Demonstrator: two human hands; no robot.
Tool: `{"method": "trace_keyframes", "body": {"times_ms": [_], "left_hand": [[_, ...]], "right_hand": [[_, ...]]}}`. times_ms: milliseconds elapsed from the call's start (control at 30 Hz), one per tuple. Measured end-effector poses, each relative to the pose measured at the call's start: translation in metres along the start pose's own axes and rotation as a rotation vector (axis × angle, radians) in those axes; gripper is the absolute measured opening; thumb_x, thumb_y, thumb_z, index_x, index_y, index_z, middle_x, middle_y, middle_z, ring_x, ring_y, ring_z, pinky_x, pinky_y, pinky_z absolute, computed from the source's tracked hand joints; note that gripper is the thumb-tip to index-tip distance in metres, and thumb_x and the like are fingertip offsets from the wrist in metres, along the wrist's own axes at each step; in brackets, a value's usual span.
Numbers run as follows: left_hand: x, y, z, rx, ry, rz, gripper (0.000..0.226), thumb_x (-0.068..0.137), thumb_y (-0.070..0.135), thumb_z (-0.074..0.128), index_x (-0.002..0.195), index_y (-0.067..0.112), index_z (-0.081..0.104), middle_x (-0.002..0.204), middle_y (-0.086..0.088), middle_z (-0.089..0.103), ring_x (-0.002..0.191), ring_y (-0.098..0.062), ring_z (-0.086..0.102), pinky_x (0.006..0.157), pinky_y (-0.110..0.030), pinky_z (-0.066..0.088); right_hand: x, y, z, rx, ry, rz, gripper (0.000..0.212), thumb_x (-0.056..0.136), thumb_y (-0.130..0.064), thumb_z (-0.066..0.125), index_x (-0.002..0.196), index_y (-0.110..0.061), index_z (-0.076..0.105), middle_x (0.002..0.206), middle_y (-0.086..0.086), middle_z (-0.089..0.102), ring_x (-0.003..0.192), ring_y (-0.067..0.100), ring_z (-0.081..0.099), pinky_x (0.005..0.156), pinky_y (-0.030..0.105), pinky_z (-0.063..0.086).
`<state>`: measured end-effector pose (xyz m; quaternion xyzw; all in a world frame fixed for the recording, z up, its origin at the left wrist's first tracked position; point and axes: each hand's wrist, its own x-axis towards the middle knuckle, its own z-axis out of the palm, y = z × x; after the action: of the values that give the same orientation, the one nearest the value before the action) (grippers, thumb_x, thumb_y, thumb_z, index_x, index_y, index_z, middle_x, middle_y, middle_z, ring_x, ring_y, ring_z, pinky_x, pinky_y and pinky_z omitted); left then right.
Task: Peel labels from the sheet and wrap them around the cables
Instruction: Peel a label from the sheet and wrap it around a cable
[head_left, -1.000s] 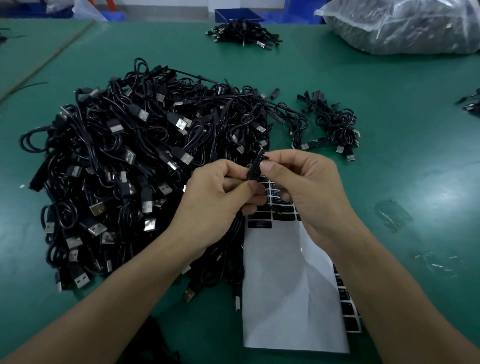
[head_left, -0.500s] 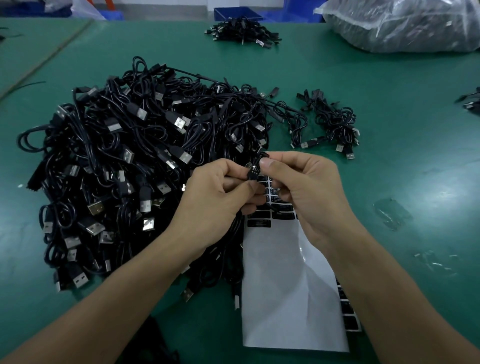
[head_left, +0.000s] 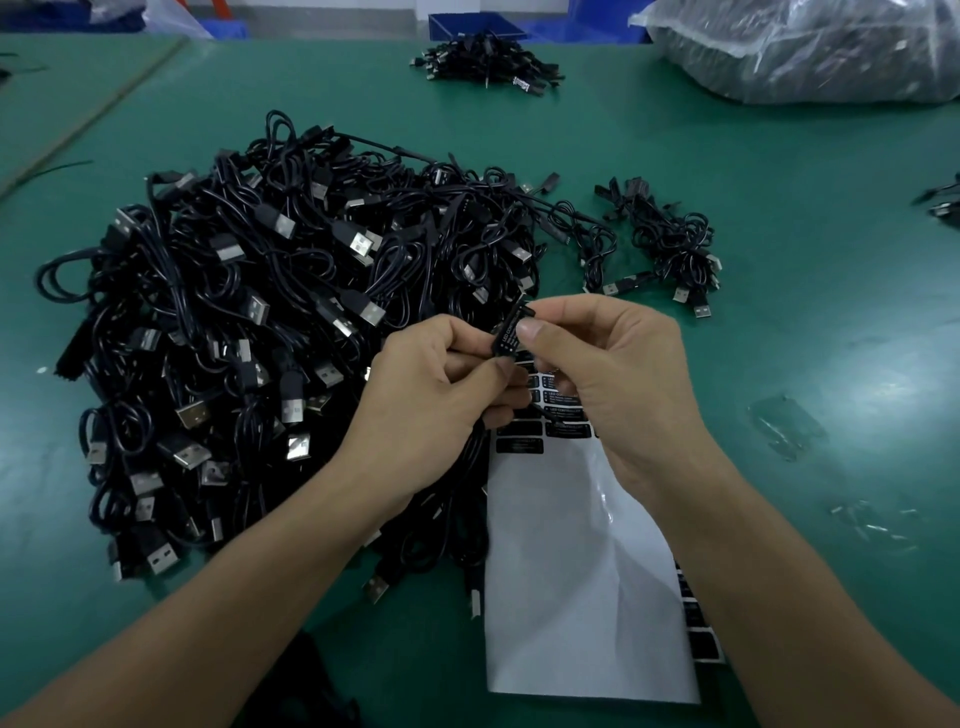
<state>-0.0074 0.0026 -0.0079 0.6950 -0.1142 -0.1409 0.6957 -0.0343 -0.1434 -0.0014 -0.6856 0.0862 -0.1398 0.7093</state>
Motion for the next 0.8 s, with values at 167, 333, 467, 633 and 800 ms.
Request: {"method": "trace_keyframes", "body": {"times_ms": [167,333,467,633,800], "left_hand": [[0.0000,-0.0007,0.0008,0.001,0.000,0.003,0.003,0.095,0.005,0.065,0.096,0.005,0.062,0.081,-0.006,0.078,0.078,-0.017,0.077,0.062,-0.020,0.057],[-0.0006,-0.0014,0.0003,0.009,-0.007,0.012,0.002,0.095,0.006,0.065,0.096,0.006,0.063,0.081,-0.004,0.078,0.078,-0.016,0.077,0.063,-0.020,0.058],[-0.0009,-0.0020,-0.0001,0.007,-0.008,0.015,0.003,0.096,0.006,0.065,0.095,0.008,0.063,0.081,-0.004,0.078,0.078,-0.016,0.077,0.063,-0.020,0.058],[-0.0010,-0.0017,0.0002,0.012,-0.017,0.019,0.003,0.096,0.006,0.064,0.095,0.008,0.063,0.080,-0.003,0.078,0.078,-0.015,0.077,0.063,-0.020,0.058],[-0.0010,-0.0014,0.0007,0.012,-0.020,0.026,0.003,0.096,0.005,0.064,0.094,0.007,0.062,0.080,-0.003,0.078,0.077,-0.015,0.077,0.063,-0.019,0.058]], "right_hand": [[-0.0009,0.0010,0.0005,-0.037,0.028,-0.042,0.014,0.083,-0.006,0.079,0.083,-0.019,0.075,0.065,-0.009,0.071,0.058,-0.002,0.062,0.058,0.013,0.048],[-0.0001,0.0020,0.0004,-0.056,0.047,-0.064,0.017,0.081,-0.007,0.081,0.080,-0.023,0.076,0.067,-0.008,0.072,0.060,0.000,0.064,0.061,0.015,0.050],[0.0003,0.0039,0.0003,-0.101,0.065,-0.080,0.015,0.080,-0.011,0.083,0.080,-0.024,0.077,0.070,-0.007,0.074,0.064,0.002,0.067,0.066,0.018,0.052],[0.0008,0.0049,0.0006,-0.120,0.081,-0.079,0.014,0.079,-0.014,0.084,0.079,-0.026,0.076,0.071,-0.008,0.075,0.064,0.002,0.068,0.066,0.019,0.053],[0.0019,0.0058,0.0014,-0.129,0.098,-0.079,0.015,0.078,-0.015,0.085,0.076,-0.027,0.076,0.071,-0.008,0.075,0.068,0.004,0.070,0.068,0.021,0.053]]}}
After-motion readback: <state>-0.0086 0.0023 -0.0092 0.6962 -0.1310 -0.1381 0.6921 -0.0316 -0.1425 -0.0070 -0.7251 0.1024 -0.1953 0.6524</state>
